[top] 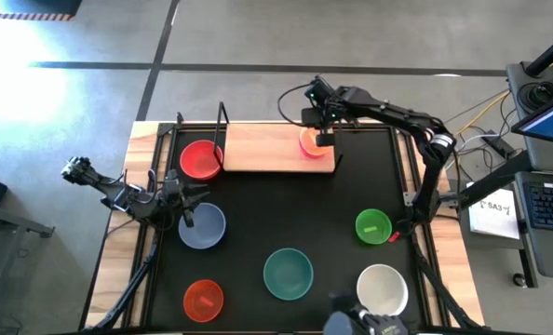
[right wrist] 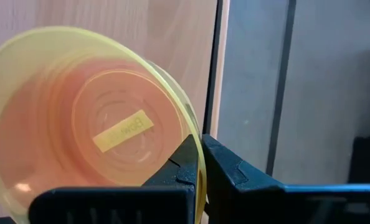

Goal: Place and stack bowls onto a shelf
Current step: Stack the light yellow bowl on top of the light pink bowl on the shelf, then stack the light green bowl on top of the light yellow bowl on the shelf

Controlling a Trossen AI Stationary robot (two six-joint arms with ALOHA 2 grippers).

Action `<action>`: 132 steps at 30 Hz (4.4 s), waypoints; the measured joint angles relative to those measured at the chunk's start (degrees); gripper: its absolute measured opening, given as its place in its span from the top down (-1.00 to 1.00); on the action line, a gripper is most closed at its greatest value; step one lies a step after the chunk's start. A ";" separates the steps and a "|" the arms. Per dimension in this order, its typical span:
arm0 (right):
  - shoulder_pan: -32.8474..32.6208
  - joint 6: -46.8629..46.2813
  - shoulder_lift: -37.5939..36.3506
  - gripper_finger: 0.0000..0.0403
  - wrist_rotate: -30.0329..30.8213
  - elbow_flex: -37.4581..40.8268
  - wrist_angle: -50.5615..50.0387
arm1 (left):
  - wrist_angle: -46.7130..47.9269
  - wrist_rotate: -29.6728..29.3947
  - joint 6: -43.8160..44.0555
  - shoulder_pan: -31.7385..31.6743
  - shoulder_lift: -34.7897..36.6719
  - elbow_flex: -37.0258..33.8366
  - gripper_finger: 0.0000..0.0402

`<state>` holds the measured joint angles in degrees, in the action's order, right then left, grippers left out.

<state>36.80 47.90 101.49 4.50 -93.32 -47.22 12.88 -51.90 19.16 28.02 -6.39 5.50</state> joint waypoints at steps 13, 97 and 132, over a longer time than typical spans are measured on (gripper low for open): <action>0.00 -3.15 0.99 0.94 0.01 0.00 0.10 | 0.00 0.00 0.00 0.01 0.00 0.00 0.48; -49.98 -112.40 -10.75 -0.07 -10.56 24.76 -25.42 | 0.00 0.00 0.00 0.01 -0.02 0.00 0.48; -50.42 -104.04 -10.66 0.96 -12.07 37.85 -7.30 | 0.00 0.00 0.02 0.01 -0.02 0.00 0.48</action>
<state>-13.63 -56.14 90.83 -7.57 -55.46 -54.51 12.88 -51.90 19.18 28.03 -6.42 5.50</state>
